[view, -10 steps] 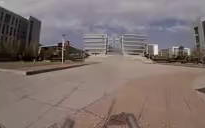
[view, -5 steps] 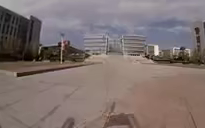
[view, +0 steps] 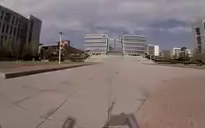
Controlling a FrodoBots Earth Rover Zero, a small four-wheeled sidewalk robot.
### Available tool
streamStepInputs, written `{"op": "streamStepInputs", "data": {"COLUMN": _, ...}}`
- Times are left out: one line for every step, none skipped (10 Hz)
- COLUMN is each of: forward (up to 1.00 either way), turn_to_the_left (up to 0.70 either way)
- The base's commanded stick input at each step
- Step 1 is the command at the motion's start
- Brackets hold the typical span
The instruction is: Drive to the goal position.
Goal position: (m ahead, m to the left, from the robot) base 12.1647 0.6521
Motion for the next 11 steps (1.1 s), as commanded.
{"op": "streamStepInputs", "data": {"forward": 1.00, "turn_to_the_left": 0.00}}
{"op": "streamStepInputs", "data": {"forward": 1.00, "turn_to_the_left": 0.00}}
{"op": "streamStepInputs", "data": {"forward": 1.00, "turn_to_the_left": 0.00}}
{"op": "streamStepInputs", "data": {"forward": 1.00, "turn_to_the_left": 0.00}}
{"op": "streamStepInputs", "data": {"forward": 1.00, "turn_to_the_left": 0.00}}
{"op": "streamStepInputs", "data": {"forward": 1.00, "turn_to_the_left": 0.00}}
{"op": "streamStepInputs", "data": {"forward": 1.00, "turn_to_the_left": 0.00}}
{"op": "streamStepInputs", "data": {"forward": 1.00, "turn_to_the_left": 0.00}}
{"op": "streamStepInputs", "data": {"forward": 1.00, "turn_to_the_left": 0.00}}
{"op": "streamStepInputs", "data": {"forward": 1.00, "turn_to_the_left": 0.00}}
{"op": "streamStepInputs", "data": {"forward": 1.00, "turn_to_the_left": 0.00}}
